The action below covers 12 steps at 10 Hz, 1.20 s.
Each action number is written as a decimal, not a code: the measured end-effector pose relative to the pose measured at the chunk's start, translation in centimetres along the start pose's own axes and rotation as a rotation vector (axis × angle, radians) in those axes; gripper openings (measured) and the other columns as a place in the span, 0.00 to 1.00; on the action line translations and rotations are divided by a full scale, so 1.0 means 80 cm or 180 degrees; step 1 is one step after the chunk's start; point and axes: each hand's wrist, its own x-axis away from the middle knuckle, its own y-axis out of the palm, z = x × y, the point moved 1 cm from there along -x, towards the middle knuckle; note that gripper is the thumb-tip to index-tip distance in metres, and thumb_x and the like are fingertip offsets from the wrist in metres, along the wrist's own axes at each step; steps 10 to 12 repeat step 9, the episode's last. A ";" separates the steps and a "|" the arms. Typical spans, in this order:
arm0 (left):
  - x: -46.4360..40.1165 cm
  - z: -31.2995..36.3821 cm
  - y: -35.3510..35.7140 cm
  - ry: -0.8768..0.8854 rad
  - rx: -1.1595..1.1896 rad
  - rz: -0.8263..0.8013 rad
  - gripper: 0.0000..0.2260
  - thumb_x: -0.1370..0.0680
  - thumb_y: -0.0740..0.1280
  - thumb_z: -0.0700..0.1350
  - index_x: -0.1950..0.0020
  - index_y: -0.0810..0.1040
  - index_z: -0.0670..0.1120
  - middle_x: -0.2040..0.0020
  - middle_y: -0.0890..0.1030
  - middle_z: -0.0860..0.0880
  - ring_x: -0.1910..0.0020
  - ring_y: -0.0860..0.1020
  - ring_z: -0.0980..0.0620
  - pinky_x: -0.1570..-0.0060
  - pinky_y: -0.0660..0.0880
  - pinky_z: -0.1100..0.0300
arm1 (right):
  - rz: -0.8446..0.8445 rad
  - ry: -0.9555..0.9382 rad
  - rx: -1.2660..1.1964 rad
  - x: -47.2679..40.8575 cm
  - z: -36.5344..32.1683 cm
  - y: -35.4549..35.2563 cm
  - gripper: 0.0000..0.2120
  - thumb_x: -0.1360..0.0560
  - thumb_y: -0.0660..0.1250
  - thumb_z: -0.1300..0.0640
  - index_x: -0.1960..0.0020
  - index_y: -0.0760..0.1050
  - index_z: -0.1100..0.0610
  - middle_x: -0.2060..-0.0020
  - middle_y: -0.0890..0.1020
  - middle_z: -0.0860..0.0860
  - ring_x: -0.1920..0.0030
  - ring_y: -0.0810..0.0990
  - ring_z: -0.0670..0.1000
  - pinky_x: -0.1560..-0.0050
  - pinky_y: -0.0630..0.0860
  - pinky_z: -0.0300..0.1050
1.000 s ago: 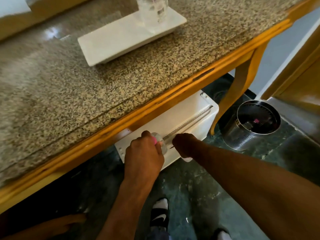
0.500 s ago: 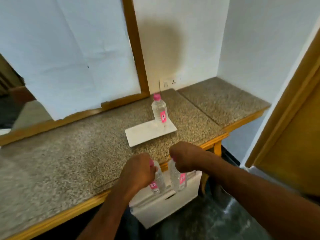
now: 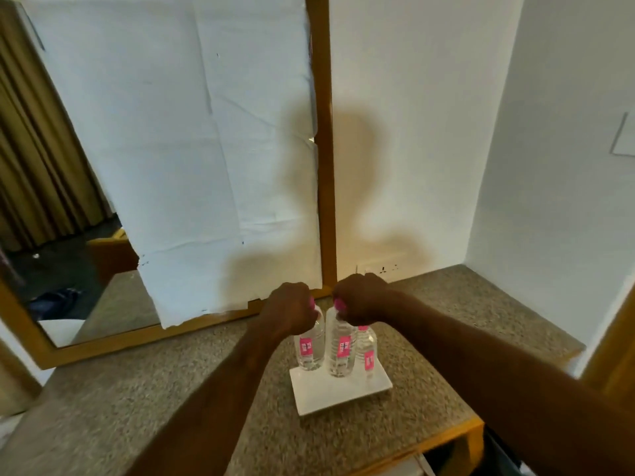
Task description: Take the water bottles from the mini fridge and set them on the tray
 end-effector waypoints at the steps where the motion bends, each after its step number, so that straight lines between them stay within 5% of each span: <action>1: -0.026 -0.015 0.024 0.0040 -0.0082 -0.0200 0.10 0.26 0.70 0.49 0.53 0.80 0.41 0.55 0.82 0.44 0.61 0.78 0.50 0.64 0.75 0.57 | -0.0054 -0.0012 0.0215 -0.031 0.000 0.025 0.11 0.25 0.68 0.52 0.46 0.78 0.56 0.52 0.82 0.52 0.49 0.80 0.53 0.49 0.73 0.50; 3: -0.060 -0.040 0.090 0.0036 -0.0001 -0.0490 0.09 0.27 0.71 0.48 0.54 0.80 0.43 0.58 0.81 0.46 0.60 0.78 0.51 0.66 0.73 0.59 | -0.0402 0.0005 0.0233 -0.079 0.007 0.087 0.10 0.26 0.68 0.55 0.45 0.77 0.56 0.50 0.82 0.53 0.46 0.78 0.54 0.39 0.69 0.55; 4: -0.060 -0.041 0.118 -0.0035 0.0092 -0.0619 0.08 0.27 0.71 0.47 0.55 0.81 0.42 0.58 0.82 0.45 0.60 0.79 0.50 0.59 0.78 0.55 | -0.0527 -0.0080 0.0482 -0.087 0.016 0.110 0.12 0.26 0.68 0.53 0.44 0.76 0.55 0.48 0.82 0.53 0.40 0.75 0.56 0.32 0.59 0.63; 12: -0.071 -0.033 0.122 -0.0466 0.0108 -0.0887 0.13 0.27 0.71 0.48 0.47 0.77 0.41 0.50 0.81 0.44 0.54 0.79 0.47 0.54 0.79 0.52 | -0.0688 -0.0192 -0.0066 -0.092 0.031 0.121 0.16 0.26 0.69 0.52 0.41 0.73 0.55 0.45 0.80 0.54 0.41 0.75 0.56 0.34 0.65 0.59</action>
